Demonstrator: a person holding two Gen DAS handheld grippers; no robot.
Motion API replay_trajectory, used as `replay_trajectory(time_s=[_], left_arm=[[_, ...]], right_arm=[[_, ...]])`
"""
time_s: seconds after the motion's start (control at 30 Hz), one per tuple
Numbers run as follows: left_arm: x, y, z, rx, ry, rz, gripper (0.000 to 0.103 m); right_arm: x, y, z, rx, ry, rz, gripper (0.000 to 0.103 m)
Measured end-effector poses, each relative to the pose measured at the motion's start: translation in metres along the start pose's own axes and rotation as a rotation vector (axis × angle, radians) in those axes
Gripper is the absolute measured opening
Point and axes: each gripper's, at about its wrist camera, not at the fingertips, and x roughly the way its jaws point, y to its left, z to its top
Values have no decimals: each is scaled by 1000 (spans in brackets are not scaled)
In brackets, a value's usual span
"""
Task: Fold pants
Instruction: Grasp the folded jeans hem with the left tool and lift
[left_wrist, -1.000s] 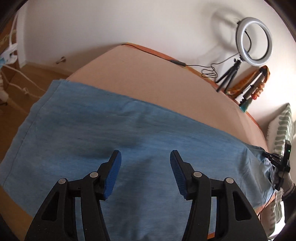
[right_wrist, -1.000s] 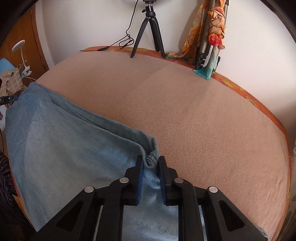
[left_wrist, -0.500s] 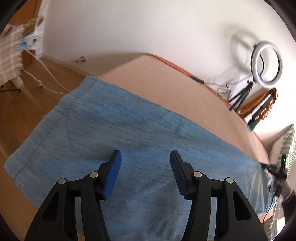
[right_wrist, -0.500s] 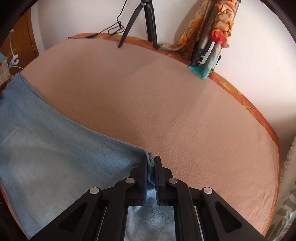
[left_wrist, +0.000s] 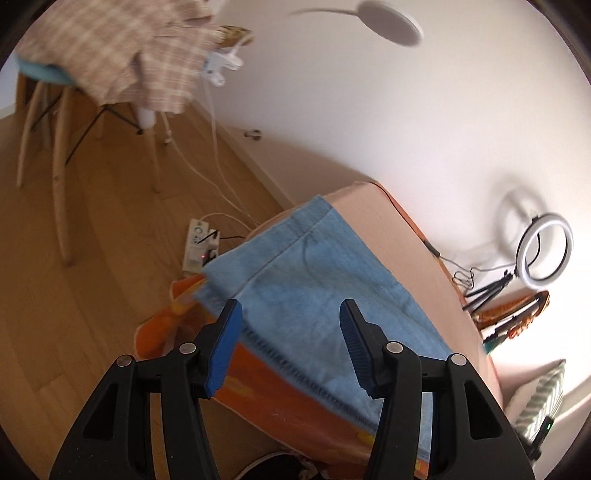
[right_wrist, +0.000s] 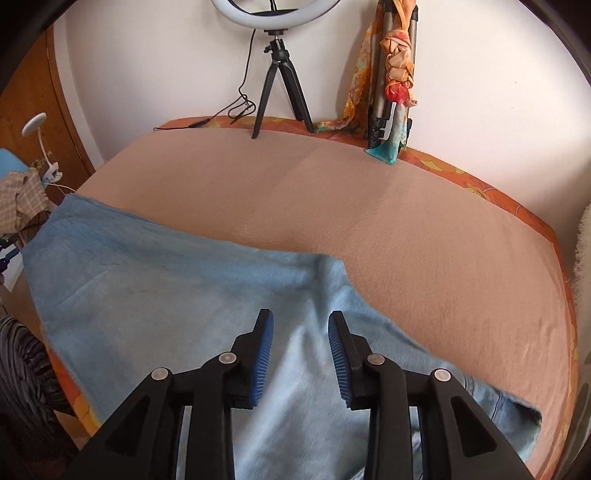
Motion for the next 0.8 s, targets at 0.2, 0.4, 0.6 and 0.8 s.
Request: replay_trajectory(time_s=[0.2, 0.4, 0.6, 0.8], left_arm=[[-11, 35, -9, -195, 1, -82, 61], [10, 41, -16, -242, 33, -124, 62], [31, 52, -17, -287, 24, -180, 62], [48, 65, -17, -343, 16, -206, 63]], right_arm=[[-49, 2, -46, 70, -81, 34, 33], [-80, 6, -80, 138, -96, 25, 33], [-101, 10, -79, 188, -135, 6, 33], [-112, 19, -54, 193, -165, 4, 33]])
